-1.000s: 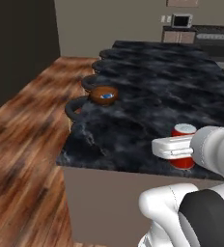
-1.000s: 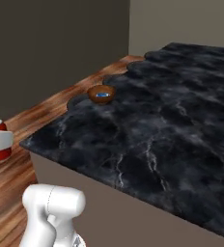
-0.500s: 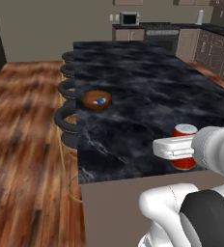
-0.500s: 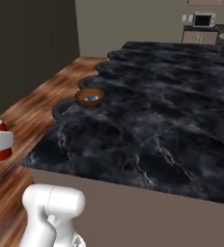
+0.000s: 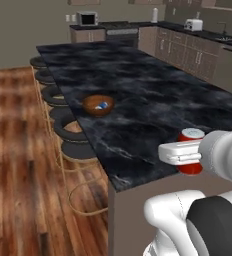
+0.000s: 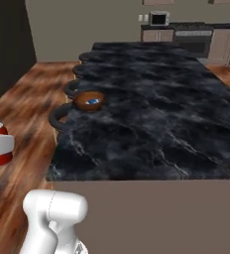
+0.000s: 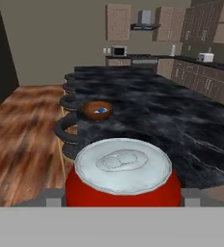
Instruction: Open the fridge, grab two sodas, and place both sodas inside the bowl with ice on the dining counter.
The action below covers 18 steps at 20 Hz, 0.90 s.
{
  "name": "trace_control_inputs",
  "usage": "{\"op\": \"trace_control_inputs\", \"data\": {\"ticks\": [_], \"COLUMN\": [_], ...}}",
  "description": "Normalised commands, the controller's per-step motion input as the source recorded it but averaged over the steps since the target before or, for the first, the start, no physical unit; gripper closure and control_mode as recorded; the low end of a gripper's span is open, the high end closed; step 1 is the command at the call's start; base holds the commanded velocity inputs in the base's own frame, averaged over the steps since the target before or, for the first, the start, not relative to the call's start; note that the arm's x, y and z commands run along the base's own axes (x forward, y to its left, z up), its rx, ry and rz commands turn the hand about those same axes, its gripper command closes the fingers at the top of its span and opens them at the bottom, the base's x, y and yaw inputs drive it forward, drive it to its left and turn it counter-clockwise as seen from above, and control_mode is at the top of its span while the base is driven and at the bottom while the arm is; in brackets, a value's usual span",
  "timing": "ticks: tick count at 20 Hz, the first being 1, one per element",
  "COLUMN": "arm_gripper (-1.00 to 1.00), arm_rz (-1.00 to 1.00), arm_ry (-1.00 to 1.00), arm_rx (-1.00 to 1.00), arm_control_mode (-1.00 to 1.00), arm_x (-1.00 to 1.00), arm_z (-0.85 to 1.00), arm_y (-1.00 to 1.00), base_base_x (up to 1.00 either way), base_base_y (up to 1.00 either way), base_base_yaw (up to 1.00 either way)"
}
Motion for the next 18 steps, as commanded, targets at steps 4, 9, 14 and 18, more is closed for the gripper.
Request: {"op": "trace_control_inputs", "data": {"ticks": [4, 9, 14, 18], "arm_gripper": [1.0, 1.0, 1.0, 1.0], "arm_rz": [0.0, 0.0, 0.0, 0.0], "arm_ry": [0.0, 0.0, 0.0, 0.0], "arm_rx": [0.0, 0.0, 0.0, 0.0], "arm_control_mode": [1.0, 1.0, 1.0, 1.0], "arm_x": [0.0, 0.0, 0.0, 0.0], "arm_z": [0.0, 0.0, 0.0, 0.0], "arm_y": [0.0, 0.0, 0.0, 0.0], "base_base_x": [0.0, 0.01, 0.2, 0.43], "base_base_y": [0.98, 0.91, 0.91, 0.9], "base_base_yaw": [-0.38, -0.42, -0.42, -0.42]}}
